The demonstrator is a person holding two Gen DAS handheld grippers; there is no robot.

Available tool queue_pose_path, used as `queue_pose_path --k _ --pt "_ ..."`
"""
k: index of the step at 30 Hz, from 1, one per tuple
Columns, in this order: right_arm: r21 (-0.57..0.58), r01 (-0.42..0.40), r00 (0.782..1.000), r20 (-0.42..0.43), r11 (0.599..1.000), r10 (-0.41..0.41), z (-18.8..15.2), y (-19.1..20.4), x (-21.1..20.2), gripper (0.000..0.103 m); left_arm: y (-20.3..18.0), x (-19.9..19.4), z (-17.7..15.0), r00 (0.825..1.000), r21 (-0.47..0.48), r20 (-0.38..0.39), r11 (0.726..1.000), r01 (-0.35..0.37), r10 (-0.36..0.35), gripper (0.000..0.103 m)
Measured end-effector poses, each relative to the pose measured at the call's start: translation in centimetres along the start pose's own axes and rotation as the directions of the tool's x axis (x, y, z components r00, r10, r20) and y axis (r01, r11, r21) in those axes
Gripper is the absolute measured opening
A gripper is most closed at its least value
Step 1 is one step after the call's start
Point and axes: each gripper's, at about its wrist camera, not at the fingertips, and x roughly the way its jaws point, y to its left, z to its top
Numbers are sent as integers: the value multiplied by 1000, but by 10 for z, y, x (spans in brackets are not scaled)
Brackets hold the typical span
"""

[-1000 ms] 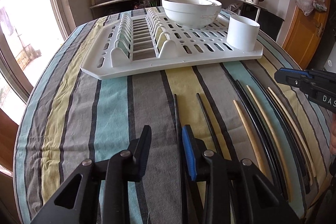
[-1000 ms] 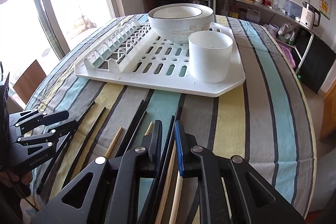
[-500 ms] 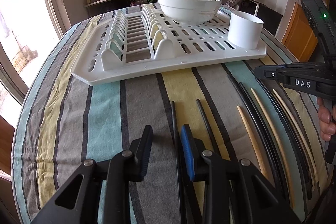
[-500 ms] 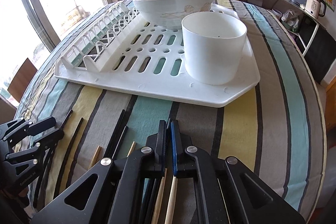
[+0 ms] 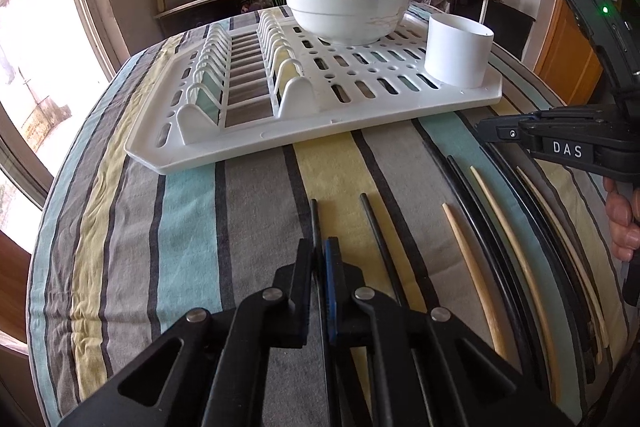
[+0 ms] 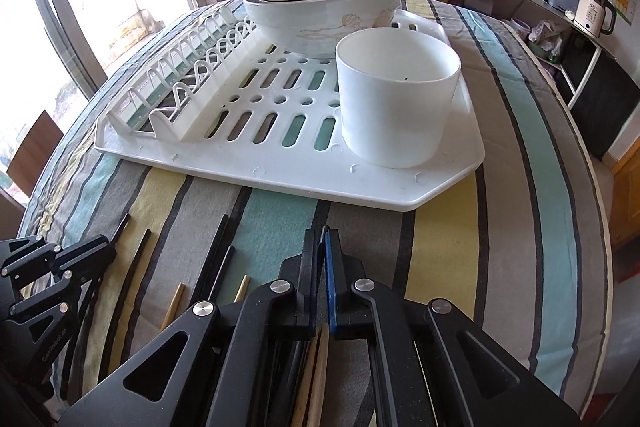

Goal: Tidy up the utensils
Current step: 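Grasp a black chopstick with the left tool while the right tool grasps wooden chopsticks, then lift and carry both held chopsticks over the white cup, lowering them in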

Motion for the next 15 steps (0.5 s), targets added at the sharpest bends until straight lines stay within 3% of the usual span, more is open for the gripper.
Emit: queue_pose_path --k 4,11,15 --pt "6 -21 999 50 1000 21 2 -1 -22 3 3 -4 0 1000 -8 8 1000 21 -21 5" --pt "-10 -44 988 150 999 45 4 2 -68 0 12 -39 7 993 -33 97 997 69 -65 5" --pt "-18 -51 987 150 999 53 5 3 -70 0 11 -57 11 990 -25 129 998 65 -61 5"
